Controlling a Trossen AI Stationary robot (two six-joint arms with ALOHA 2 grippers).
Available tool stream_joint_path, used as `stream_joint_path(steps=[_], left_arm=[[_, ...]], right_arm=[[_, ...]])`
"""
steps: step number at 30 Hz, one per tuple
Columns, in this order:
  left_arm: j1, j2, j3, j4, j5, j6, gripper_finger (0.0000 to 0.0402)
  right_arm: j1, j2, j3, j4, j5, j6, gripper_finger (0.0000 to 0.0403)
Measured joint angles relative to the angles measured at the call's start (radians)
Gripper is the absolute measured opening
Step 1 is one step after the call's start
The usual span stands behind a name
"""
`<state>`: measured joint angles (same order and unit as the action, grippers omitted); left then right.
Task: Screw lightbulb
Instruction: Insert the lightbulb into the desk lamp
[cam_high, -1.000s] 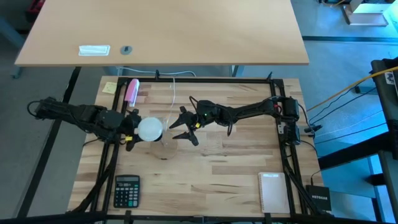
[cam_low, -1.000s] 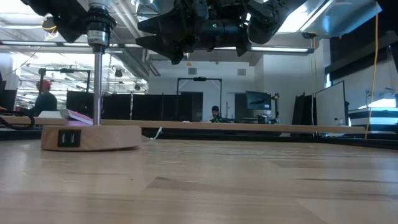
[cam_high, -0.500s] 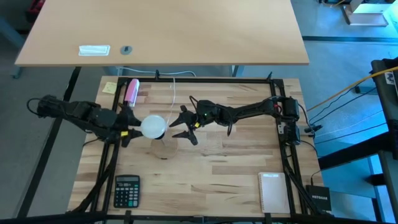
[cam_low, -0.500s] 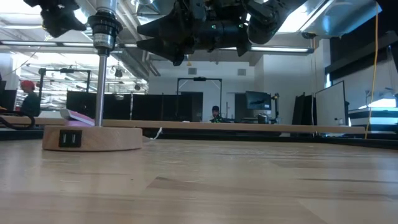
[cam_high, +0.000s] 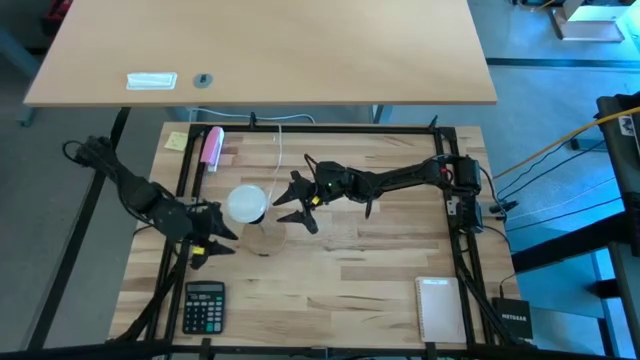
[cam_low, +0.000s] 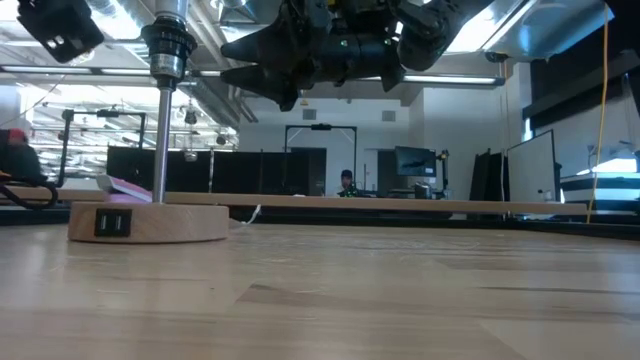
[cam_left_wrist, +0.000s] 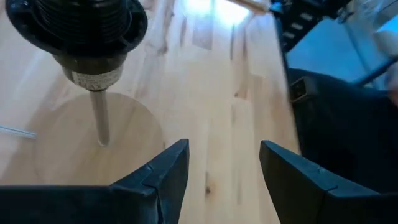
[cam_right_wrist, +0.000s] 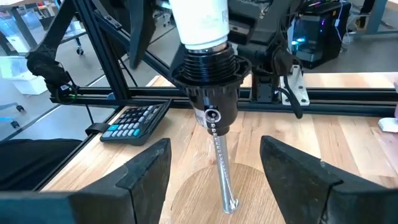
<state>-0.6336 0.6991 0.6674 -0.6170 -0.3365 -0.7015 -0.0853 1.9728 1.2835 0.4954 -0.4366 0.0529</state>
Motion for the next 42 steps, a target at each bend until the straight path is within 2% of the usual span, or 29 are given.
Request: stream_joint_path(steps=[2,4,9,11,16,20,29,32,34,38,42], left_arm=[[0.016,0.024,-0.004,0.004,-0.018,0.023,0.0177],[0.025,0.051,-0.004,0.012,-0.025,0.047,0.0148],[0.036,0.101,-0.004,0.009,-0.024,0.13,0.002],[0.044,0.11,-0.004,0.009,-0.025,0.12,0.0015],[0.075,0.119,-0.004,0.009,-0.027,0.012,0.0047],[0.121,0.119,-0.004,0.009,-0.027,-0.018,0.0086],[0.177,0.122,-0.004,0.009,-0.027,-0.001,0.0241],[0.177,0.123,-0.004,-0.003,-0.001,0.037,0.0279],[0.177,0.123,0.0,-0.017,0.022,0.051,0.0292],[0.157,0.107,0.061,-0.153,0.061,-0.043,0.0298],[0.074,0.041,0.119,-0.268,0.026,-0.106,0.029]], right_arm=[[0.0,0.0,0.0,-0.001,0.0,0.0,0.0248],[0.0,0.0,0.0,-0.001,0.0,0.0,0.0248],[0.0,0.0,0.0,-0.001,0.0,-0.003,0.0248],[0.0,0.0,0.0,-0.001,0.0,-0.004,0.0248],[0.0,0.0,0.0,-0.002,0.0,-0.005,0.0248],[0.0,0.0,0.0,-0.006,0.0,-0.005,0.0248],[0.0,0.0,0.0,-0.014,0.001,-0.009,0.0248],[0.0,0.0,0.0,-0.016,0.013,-0.016,0.0248],[0.0,0.0,0.0,-0.019,0.027,-0.024,0.0248],[0.0,0.0,0.0,-0.02,0.044,-0.028,0.0248],[0.0,0.0,0.0,-0.019,0.065,-0.03,0.0248]])
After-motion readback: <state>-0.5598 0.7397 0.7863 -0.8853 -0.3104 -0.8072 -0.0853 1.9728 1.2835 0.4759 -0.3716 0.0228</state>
